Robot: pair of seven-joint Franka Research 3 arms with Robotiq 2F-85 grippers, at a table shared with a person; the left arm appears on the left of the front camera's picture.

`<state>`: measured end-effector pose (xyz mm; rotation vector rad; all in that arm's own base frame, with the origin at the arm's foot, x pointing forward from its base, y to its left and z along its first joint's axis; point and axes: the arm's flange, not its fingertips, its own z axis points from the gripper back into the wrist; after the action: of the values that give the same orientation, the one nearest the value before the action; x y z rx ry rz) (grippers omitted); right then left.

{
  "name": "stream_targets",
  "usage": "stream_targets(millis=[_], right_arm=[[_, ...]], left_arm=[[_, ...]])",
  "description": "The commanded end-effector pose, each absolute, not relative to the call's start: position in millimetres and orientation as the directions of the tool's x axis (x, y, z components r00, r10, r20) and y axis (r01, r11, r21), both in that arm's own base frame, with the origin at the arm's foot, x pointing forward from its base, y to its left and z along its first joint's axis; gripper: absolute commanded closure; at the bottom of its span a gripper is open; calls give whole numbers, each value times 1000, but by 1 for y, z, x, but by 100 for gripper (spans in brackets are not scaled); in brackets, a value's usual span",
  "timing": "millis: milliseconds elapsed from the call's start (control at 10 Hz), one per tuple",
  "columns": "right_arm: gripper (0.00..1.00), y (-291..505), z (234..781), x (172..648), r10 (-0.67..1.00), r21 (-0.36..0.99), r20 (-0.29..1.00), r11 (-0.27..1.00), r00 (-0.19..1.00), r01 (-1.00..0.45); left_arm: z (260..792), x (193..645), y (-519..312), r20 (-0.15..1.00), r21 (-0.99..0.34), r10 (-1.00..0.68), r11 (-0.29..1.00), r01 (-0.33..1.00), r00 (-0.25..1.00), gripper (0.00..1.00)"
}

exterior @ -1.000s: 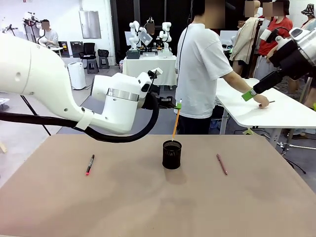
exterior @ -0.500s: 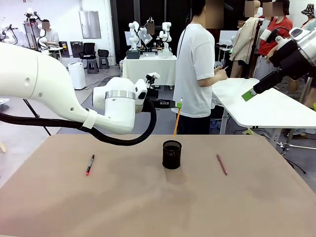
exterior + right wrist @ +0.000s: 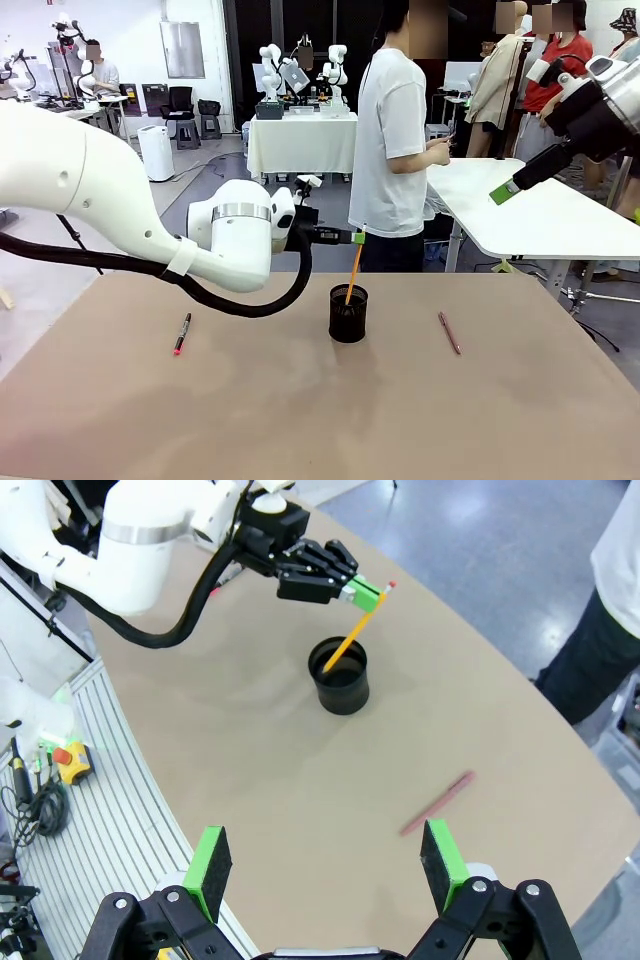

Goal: Place the pens into the pen holder.
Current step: Pick up a writing instrument from the table and place it into the Pen holder.

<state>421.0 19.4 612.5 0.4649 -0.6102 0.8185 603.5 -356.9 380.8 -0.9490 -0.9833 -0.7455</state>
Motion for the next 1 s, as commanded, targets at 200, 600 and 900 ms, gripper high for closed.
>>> stream_targets(millis=[200, 600, 900], right_arm=[[0, 20, 613, 421, 521, 158, 674, 592, 524, -791], [0, 20, 613, 421, 521, 158, 674, 592, 524, -791], [0, 20, 613, 421, 521, 158, 674, 592, 524, -791]], left_arm=[[364, 598, -349, 933, -300, -74, 384, 873, 353, 72], [366, 592, -349, 933, -298, -80, 377, 877, 352, 0], [407, 575, -323, 934, -251, -133, 420, 872, 333, 0]])
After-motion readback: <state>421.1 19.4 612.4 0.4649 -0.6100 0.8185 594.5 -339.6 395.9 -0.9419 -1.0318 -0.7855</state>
